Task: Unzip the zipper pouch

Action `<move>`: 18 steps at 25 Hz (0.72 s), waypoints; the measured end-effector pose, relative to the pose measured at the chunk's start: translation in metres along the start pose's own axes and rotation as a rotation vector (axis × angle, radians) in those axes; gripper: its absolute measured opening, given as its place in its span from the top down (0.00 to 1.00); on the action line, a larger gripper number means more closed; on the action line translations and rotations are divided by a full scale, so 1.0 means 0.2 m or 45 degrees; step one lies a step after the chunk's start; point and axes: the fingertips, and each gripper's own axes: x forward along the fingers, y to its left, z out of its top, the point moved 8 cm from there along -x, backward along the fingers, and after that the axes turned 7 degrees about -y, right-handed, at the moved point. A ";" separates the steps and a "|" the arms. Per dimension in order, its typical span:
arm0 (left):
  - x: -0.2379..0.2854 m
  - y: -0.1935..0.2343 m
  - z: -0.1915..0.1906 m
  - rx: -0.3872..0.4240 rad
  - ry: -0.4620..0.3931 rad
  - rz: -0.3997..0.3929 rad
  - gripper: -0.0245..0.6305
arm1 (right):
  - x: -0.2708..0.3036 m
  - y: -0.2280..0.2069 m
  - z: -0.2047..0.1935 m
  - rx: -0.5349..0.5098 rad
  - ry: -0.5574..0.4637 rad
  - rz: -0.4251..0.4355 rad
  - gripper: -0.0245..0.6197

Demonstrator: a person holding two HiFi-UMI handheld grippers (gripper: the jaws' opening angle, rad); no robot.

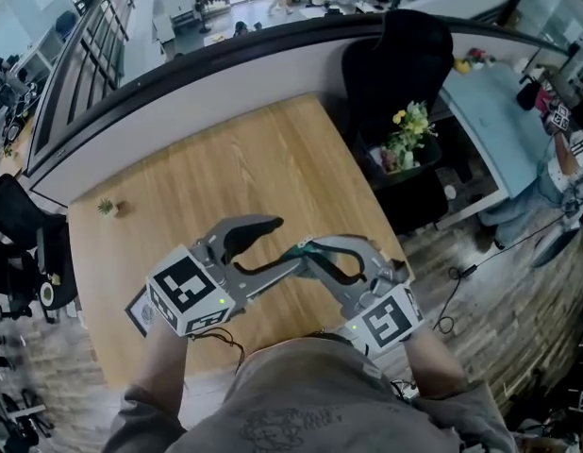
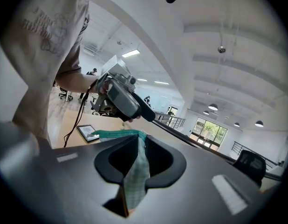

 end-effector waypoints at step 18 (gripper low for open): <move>0.07 -0.07 -0.08 -0.134 0.118 -0.324 0.77 | -0.03 0.10 0.05 -0.248 -0.020 0.245 0.87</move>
